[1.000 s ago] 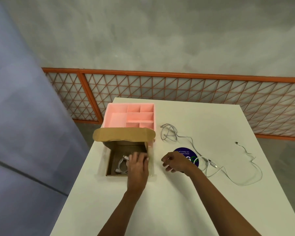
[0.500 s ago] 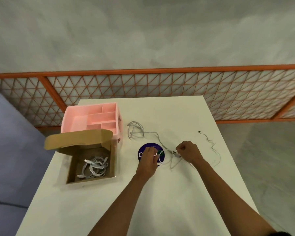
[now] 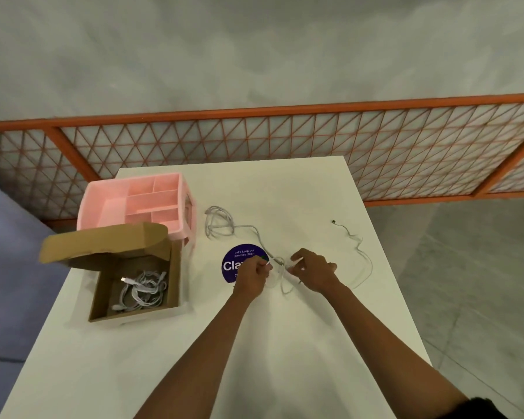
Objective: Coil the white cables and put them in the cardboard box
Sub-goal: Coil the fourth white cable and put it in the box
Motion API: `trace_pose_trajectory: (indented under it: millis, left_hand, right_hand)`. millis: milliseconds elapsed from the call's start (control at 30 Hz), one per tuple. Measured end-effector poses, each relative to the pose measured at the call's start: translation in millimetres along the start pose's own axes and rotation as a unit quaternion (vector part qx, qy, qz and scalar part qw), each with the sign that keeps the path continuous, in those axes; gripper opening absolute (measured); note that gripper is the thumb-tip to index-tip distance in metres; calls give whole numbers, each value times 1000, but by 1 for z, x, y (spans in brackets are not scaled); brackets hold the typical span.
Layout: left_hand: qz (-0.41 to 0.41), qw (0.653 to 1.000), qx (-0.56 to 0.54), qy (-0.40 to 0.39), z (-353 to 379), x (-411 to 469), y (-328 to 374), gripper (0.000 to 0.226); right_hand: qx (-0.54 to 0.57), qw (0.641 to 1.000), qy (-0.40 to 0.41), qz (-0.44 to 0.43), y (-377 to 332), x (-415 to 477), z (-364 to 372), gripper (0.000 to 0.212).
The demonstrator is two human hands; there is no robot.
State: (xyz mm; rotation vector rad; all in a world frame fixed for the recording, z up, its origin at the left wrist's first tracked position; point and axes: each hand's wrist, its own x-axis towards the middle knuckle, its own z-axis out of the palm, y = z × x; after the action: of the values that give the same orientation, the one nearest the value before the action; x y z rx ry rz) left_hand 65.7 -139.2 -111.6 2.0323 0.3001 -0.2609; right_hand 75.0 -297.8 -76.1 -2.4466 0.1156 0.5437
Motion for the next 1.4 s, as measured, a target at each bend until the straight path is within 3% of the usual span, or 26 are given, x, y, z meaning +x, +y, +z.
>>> trace_pose_trajectory:
  millis: [133,300,433,633,867,1033,1200,1400]
  left_hand:
    - [30,998,-33,-36,-19,-13,28,16]
    - [97,994,40,1,-58,-28,56,17]
    - [123,992,23,9,-96,-48,75,20]
    - [122,980,-154,14,-143,-84,96,29]
    - [160,915,-371,-14,-171,-122,118,31]
    - [168,893,-416,-25,-180,-131,128,31]
    - [173,871,-455,-65,-184,-137,128,33]
    - [182,868,-448,-110,-184,-147,126,30]
  right_hand:
    - [90,992,22,-90,-15,-1,-9,38]
    - [95,983,21,-154,-52,-7,-19,18]
    - [136,969,24,-206,-83,-25,-32,11]
    - [263,931,-36,-251,-134,-64,-47,12]
    - [408,871,-31,-273,-179,-96,-63,15]
    - [458,842,-36,-281,-200,-110,-72,17]
    - [448,844,-14,-297,-208,-122,-83,18]
    - [433,851,24,-295,-206,-124,-88,17]
